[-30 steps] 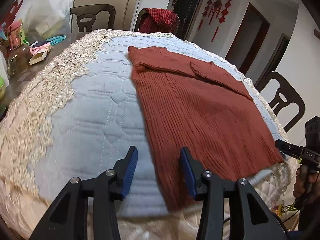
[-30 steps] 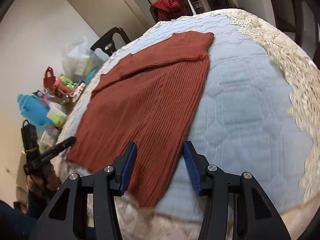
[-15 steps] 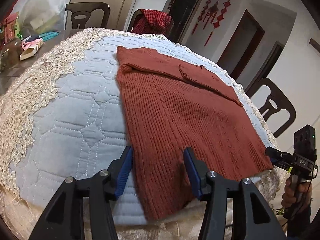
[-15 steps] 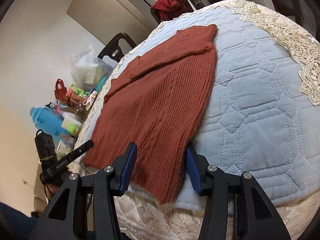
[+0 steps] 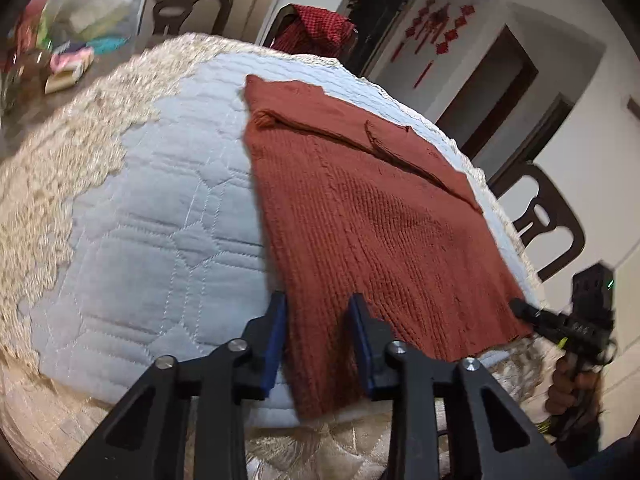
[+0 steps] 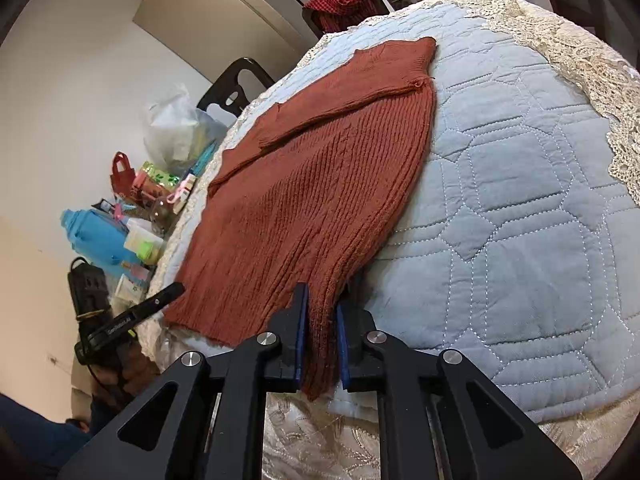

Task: Fold small clothes
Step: 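Grasp the hem with the left tool while the right tool grasps it too, lifting toward the collar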

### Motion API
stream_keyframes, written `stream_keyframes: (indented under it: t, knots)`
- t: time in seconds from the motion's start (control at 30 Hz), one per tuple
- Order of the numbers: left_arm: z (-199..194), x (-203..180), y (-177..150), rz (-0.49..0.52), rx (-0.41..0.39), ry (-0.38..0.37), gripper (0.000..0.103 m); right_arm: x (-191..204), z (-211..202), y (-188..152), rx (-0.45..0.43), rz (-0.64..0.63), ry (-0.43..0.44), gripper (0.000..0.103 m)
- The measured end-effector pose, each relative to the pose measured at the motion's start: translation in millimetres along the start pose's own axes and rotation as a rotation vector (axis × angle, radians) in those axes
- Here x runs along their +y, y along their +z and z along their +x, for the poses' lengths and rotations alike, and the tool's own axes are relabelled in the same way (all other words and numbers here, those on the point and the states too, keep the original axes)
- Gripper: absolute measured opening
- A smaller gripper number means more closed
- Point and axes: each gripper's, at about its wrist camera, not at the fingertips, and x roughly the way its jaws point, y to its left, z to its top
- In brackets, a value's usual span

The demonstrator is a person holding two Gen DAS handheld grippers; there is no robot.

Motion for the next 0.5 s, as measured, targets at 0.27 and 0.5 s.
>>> stream_keyframes:
  t: [0.27, 0.5]
  knots:
    - [4, 5, 0, -0.057, 0.015, -0.036, 0.013, -9, -10, 0, -0.009, 0.019, 0.014, 0.008]
    - [0, 2, 2, -0.056, 0.000, -0.058, 0.009, -8, -12, -1, -0.018, 0.014, 0.038, 0.008]
